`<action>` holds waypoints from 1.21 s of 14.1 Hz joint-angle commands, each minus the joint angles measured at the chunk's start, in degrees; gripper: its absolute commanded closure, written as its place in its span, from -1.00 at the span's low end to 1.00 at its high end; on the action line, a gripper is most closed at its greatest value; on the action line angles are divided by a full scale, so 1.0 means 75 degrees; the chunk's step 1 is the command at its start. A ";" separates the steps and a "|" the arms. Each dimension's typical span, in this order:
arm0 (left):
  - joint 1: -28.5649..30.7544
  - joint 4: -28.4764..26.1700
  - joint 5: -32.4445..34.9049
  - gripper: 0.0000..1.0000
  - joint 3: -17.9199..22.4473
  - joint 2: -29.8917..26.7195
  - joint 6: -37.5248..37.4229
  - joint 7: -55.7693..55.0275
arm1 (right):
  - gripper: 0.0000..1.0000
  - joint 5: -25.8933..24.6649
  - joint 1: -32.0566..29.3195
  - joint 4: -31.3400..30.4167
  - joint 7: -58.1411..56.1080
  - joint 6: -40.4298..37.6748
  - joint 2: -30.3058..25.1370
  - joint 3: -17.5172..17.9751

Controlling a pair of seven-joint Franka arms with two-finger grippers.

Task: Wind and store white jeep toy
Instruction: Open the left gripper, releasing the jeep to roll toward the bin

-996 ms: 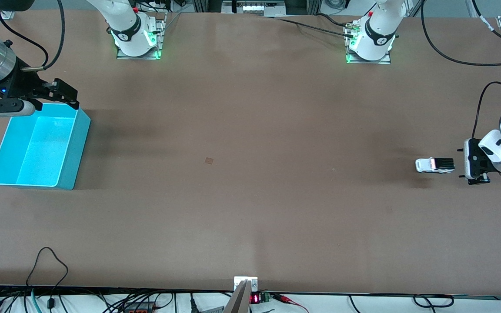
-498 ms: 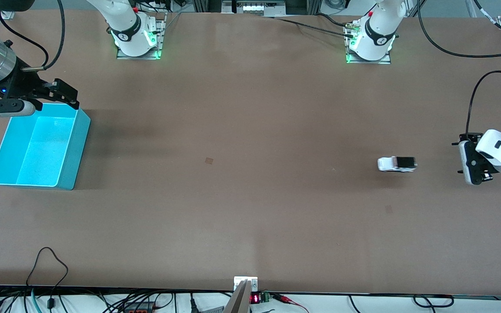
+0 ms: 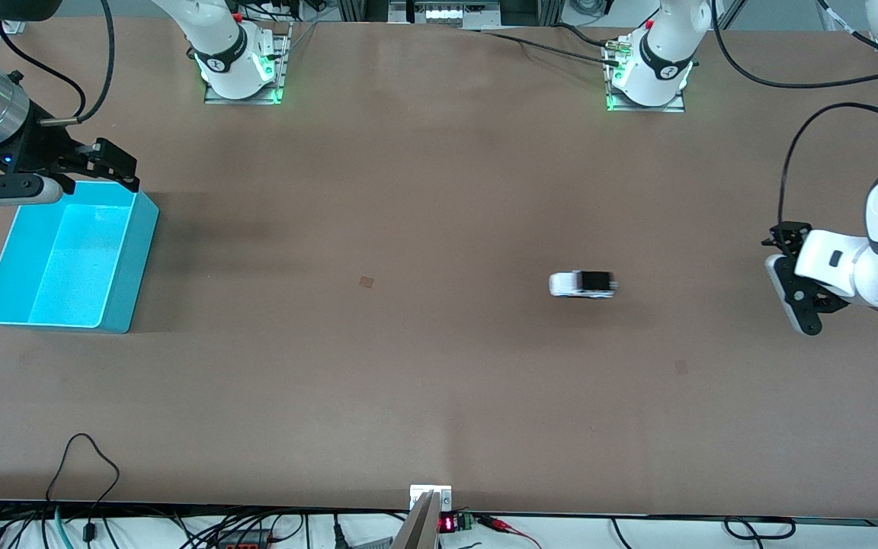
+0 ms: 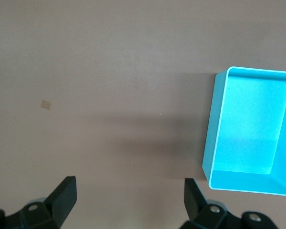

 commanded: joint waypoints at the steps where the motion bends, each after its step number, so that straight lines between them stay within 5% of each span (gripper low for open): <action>1: -0.0246 0.0401 -0.0024 -1.00 0.0015 -0.0140 -0.0581 -0.1182 | -1.00 -0.0053 0.0009 -0.0212 0.0032 0.0032 -0.0227 -0.0002; 9: -0.1359 0.0099 -0.0036 -1.00 0.0177 -0.1381 -0.0911 -0.4805 | -1.00 -0.0065 0.0009 -0.0201 0.0020 0.0032 -0.0227 -0.0002; 17: -0.1559 0.0087 -0.0458 -1.00 0.0846 -0.1652 -0.0853 -0.4960 | -1.00 -0.0065 0.0021 -0.0201 0.0020 0.0020 -0.0227 -0.0002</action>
